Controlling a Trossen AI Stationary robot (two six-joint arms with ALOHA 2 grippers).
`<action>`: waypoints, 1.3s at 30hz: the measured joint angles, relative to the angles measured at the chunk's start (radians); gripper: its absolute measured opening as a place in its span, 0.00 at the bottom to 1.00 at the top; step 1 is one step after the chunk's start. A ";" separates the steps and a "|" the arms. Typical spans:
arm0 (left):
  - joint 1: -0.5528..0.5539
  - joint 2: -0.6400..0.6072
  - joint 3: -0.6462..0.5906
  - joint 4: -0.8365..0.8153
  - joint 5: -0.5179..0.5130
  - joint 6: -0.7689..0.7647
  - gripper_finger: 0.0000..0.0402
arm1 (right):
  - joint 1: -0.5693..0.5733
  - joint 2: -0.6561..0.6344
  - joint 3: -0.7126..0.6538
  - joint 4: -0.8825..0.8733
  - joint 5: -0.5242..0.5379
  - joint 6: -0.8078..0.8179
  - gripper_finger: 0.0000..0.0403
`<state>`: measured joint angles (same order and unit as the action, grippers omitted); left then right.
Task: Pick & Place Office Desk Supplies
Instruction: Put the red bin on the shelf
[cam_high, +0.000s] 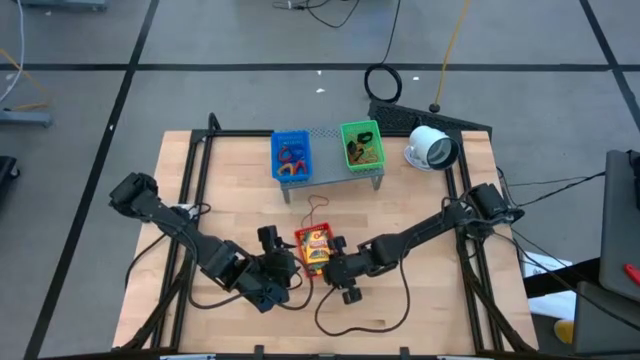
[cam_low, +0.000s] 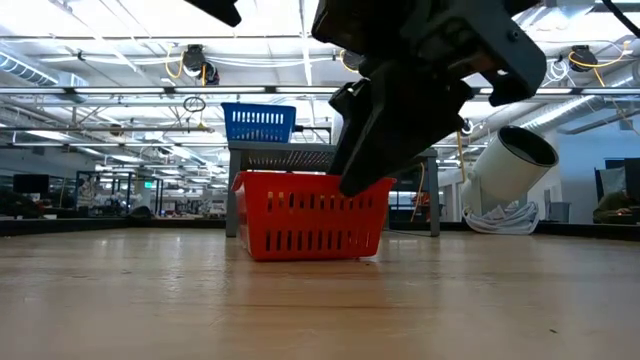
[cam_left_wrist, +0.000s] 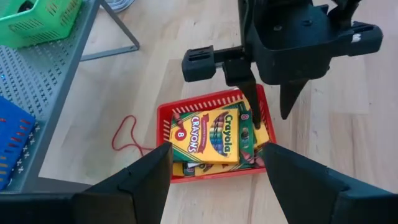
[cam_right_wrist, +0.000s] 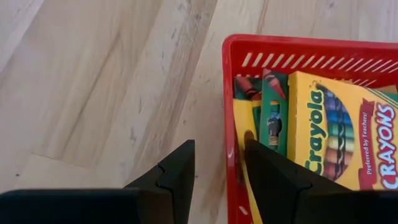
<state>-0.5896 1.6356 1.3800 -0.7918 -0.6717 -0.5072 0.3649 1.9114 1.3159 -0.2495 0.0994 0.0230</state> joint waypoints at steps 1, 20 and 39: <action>0.000 0.000 0.000 0.000 0.000 0.000 0.64 | 0.000 0.000 0.000 0.000 0.000 0.004 0.32; 0.000 0.000 0.000 0.000 0.005 -0.038 0.64 | -0.026 -0.038 0.000 -0.025 0.109 0.037 0.01; 0.000 0.000 0.000 0.002 0.052 -0.045 0.64 | 0.073 -0.219 -0.001 -0.140 0.331 0.041 0.00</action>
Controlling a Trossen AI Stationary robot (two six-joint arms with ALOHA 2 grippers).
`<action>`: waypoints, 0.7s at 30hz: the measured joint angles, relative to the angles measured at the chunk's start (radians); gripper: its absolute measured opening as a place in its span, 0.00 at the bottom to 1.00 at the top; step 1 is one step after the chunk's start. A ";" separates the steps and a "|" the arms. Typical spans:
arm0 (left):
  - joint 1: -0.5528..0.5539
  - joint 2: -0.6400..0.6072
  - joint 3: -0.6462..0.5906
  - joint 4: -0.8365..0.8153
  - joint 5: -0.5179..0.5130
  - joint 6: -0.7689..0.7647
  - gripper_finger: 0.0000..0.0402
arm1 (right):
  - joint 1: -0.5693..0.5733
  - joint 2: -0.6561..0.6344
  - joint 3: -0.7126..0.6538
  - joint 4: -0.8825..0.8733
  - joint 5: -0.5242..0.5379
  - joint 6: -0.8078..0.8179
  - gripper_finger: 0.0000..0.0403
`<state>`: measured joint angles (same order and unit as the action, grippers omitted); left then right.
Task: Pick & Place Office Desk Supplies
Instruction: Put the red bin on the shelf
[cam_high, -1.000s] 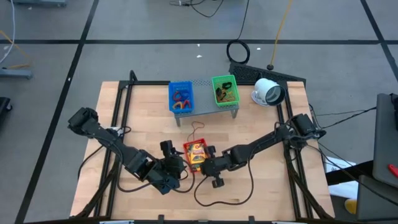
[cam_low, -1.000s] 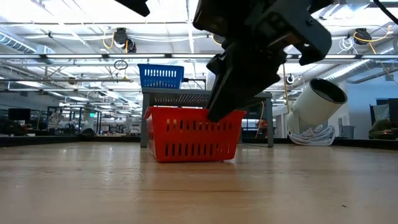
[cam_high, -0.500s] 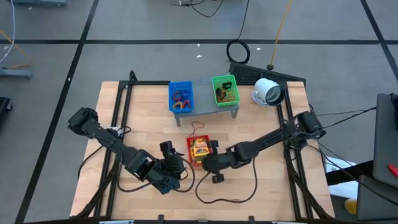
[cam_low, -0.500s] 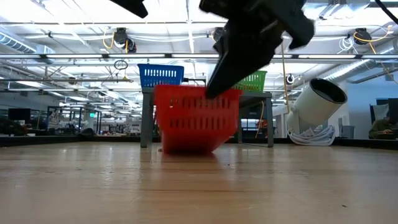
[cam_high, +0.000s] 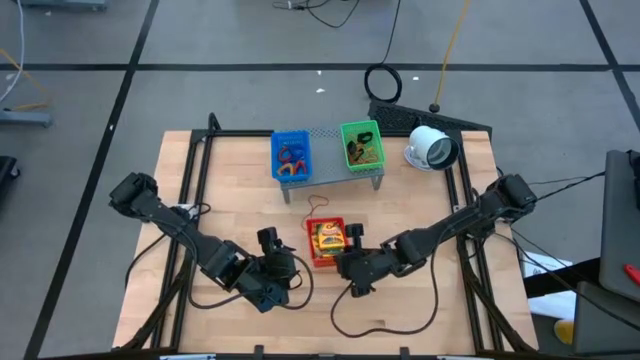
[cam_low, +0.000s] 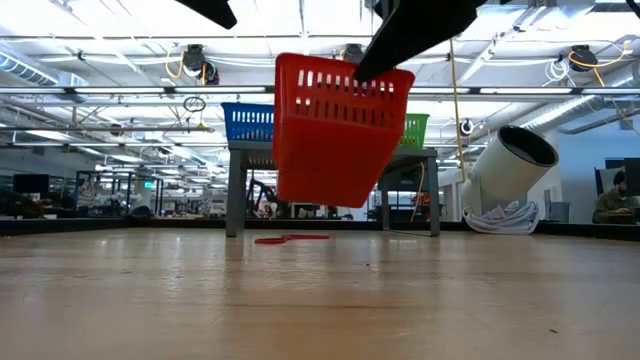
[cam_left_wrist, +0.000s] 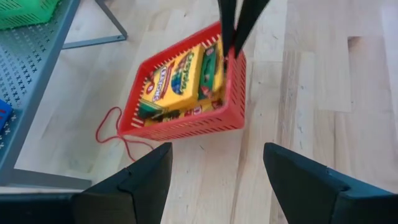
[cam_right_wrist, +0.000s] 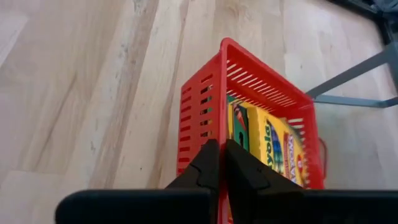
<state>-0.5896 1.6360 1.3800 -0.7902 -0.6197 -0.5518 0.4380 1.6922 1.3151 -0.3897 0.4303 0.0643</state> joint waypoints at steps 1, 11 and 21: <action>0.000 0.000 0.000 0.000 0.000 0.000 0.64 | 0.003 -0.004 0.000 0.000 0.014 0.000 0.00; 0.000 0.000 0.000 0.001 0.001 0.042 0.64 | 0.003 -0.009 0.000 -0.048 -0.073 0.056 0.00; 0.007 0.000 0.000 0.011 0.072 0.108 0.64 | 0.016 -0.005 -0.079 -0.090 -0.094 0.187 0.00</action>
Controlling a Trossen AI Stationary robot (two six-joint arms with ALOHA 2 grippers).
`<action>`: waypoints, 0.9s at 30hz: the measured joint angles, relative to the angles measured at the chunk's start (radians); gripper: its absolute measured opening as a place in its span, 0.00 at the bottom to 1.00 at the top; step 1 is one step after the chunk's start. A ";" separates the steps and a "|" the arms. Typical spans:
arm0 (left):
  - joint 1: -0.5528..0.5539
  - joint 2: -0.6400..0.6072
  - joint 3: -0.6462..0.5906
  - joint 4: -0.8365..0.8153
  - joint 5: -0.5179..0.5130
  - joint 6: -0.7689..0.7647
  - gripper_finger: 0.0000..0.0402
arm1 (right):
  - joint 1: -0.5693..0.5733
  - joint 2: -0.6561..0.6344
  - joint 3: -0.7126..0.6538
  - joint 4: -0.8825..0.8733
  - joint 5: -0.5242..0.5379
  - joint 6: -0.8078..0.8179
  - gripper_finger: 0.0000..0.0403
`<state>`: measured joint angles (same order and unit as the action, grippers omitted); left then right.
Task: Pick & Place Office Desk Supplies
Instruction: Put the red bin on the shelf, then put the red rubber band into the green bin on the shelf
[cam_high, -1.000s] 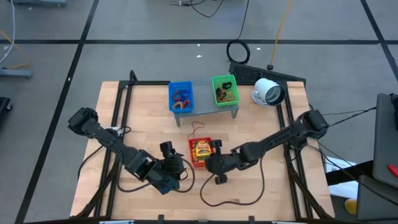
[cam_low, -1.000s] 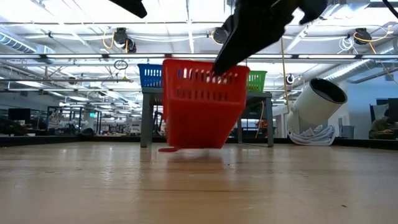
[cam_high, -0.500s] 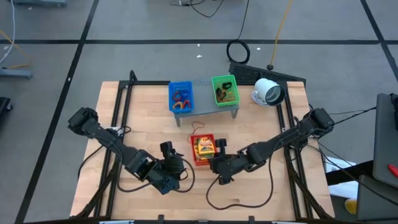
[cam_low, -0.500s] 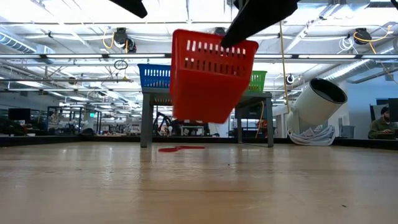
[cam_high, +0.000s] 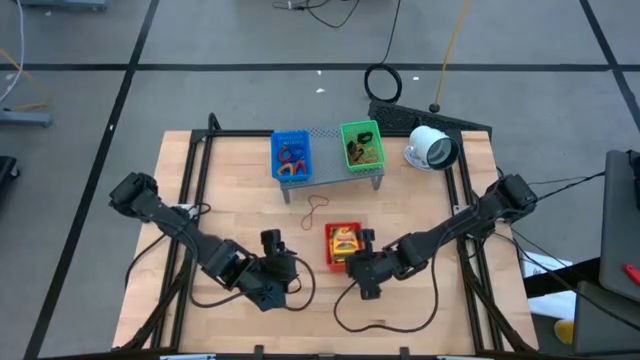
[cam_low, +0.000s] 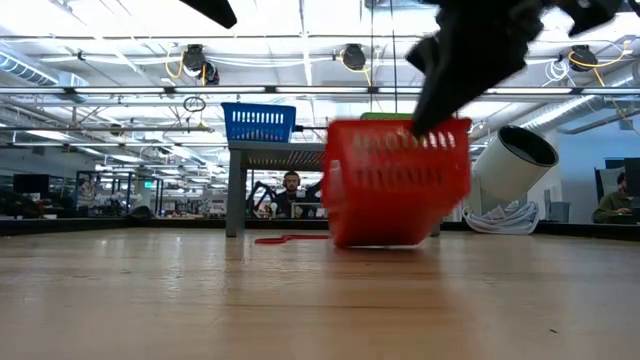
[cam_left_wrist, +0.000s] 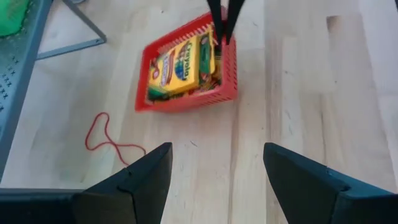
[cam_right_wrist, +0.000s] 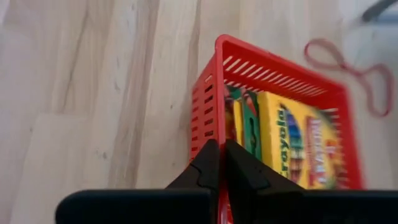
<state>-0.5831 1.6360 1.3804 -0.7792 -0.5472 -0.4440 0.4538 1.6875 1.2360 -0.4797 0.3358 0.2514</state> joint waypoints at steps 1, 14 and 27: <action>0.003 0.000 0.000 0.000 0.000 -0.007 0.64 | 0.000 0.000 -0.014 0.002 -0.008 0.013 0.00; 0.048 0.000 0.000 -0.001 0.128 -0.038 0.64 | -0.015 0.000 -0.174 0.320 -0.218 0.078 0.19; 0.069 0.000 0.000 -0.007 0.115 0.010 0.64 | -0.015 -0.085 -0.178 0.342 -0.159 0.051 0.50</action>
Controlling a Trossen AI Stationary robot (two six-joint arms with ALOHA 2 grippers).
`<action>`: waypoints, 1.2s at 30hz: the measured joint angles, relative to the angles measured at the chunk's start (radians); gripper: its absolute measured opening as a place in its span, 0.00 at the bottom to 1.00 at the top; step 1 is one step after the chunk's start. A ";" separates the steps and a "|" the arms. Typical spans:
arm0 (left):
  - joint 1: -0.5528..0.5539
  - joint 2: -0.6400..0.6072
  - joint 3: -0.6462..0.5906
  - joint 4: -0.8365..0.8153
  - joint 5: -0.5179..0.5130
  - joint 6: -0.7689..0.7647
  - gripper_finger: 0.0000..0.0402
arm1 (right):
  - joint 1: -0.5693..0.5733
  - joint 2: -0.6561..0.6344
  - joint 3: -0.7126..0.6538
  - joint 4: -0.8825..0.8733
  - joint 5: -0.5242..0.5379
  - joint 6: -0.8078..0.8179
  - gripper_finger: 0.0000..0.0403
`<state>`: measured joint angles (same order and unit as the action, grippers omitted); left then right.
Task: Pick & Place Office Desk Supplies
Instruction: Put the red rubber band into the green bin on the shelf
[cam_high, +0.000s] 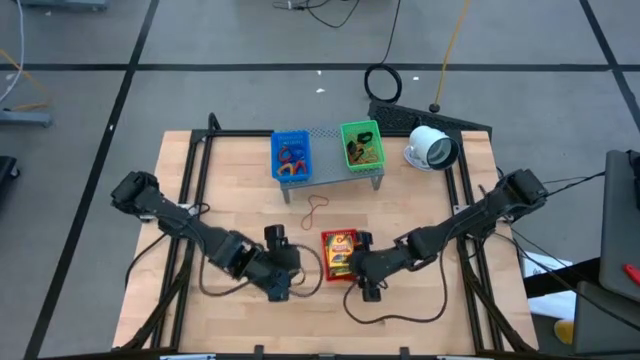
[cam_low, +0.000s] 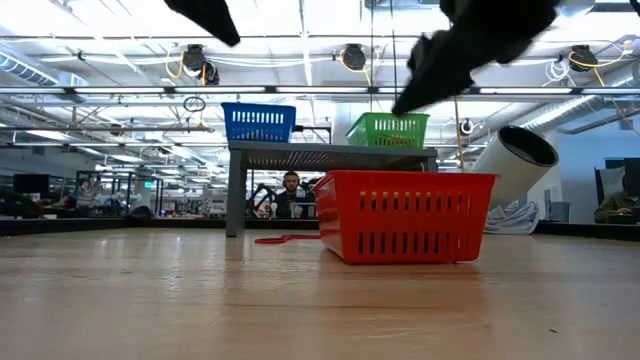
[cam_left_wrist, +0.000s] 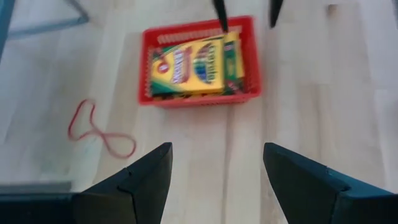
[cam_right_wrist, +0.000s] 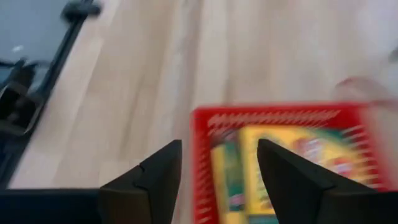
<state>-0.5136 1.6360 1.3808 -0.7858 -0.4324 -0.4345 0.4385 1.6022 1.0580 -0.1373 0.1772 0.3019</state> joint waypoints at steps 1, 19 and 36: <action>0.018 0.000 0.000 -0.010 0.006 -0.017 0.64 | 0.002 -0.019 0.000 -0.001 0.039 -0.014 0.50; 0.303 0.001 -0.599 0.678 -0.070 -0.261 0.64 | 0.151 -0.282 -0.065 0.074 0.758 -0.202 0.50; 0.286 0.109 -0.728 1.017 -0.118 -0.358 0.64 | 0.166 -0.361 -0.220 0.473 0.835 -0.436 0.49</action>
<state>-0.2279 1.7450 0.6529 0.2309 -0.5507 -0.7921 0.6044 1.2411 0.8384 0.3353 1.0121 -0.1340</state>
